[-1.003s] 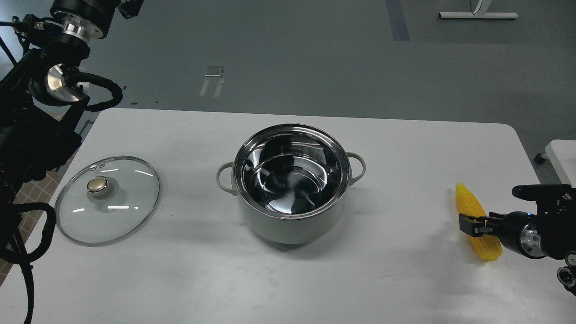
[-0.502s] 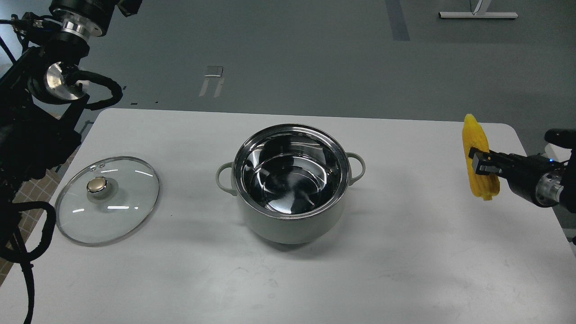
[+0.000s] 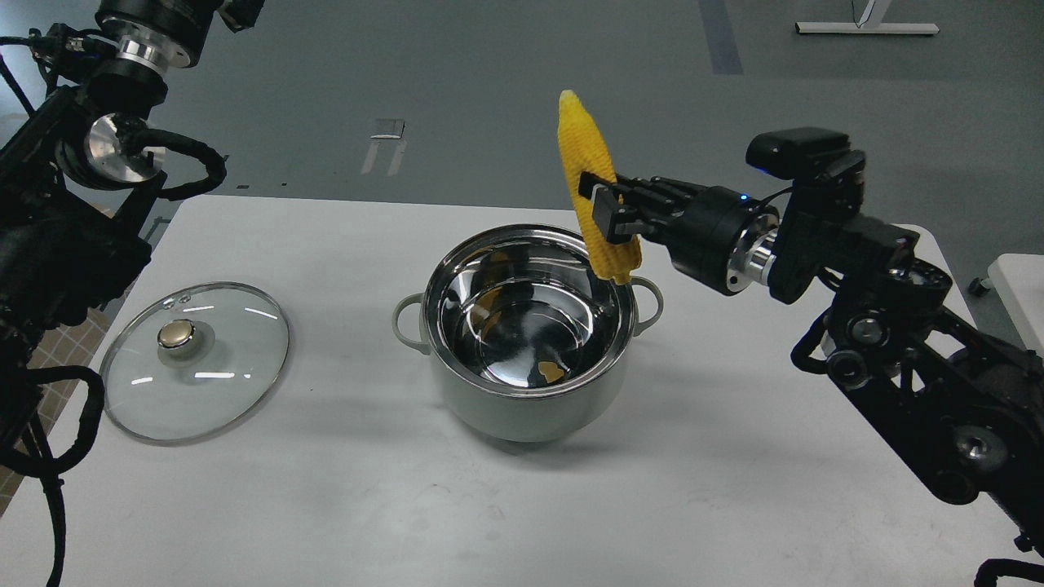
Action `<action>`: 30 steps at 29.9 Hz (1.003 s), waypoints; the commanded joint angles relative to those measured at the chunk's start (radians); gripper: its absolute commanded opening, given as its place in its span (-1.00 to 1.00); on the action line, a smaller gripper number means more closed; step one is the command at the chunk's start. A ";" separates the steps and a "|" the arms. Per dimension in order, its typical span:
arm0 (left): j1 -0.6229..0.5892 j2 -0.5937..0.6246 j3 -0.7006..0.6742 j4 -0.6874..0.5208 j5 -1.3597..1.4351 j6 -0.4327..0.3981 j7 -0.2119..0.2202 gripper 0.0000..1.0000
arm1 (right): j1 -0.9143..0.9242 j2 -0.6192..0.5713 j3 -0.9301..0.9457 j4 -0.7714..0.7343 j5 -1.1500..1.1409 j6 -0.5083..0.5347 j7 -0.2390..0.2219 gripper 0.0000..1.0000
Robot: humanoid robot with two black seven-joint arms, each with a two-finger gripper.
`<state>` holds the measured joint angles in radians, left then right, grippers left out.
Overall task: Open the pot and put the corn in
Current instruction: 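Lift the corn with the right gripper and carry it over the pot, then release the corn into the pot and raise the right arm away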
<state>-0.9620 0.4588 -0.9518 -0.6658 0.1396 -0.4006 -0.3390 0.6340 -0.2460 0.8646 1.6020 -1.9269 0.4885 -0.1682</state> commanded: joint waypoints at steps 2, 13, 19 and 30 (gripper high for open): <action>-0.007 0.000 0.001 0.000 0.000 -0.003 0.000 0.94 | 0.007 0.024 -0.101 -0.053 -0.024 0.000 -0.002 -0.91; -0.012 0.000 0.001 0.000 0.000 -0.004 -0.002 0.94 | -0.007 0.060 -0.107 -0.083 -0.044 0.000 -0.002 0.23; -0.010 -0.002 -0.001 -0.001 -0.002 -0.004 -0.002 0.94 | -0.007 0.067 -0.108 -0.100 -0.044 0.000 -0.002 0.46; -0.011 0.000 -0.001 -0.020 -0.002 -0.001 -0.003 0.94 | 0.029 0.079 -0.006 -0.087 -0.029 0.000 -0.002 0.93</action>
<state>-0.9741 0.4572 -0.9530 -0.6772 0.1374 -0.4062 -0.3405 0.6464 -0.1763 0.7852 1.5100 -1.9651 0.4887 -0.1704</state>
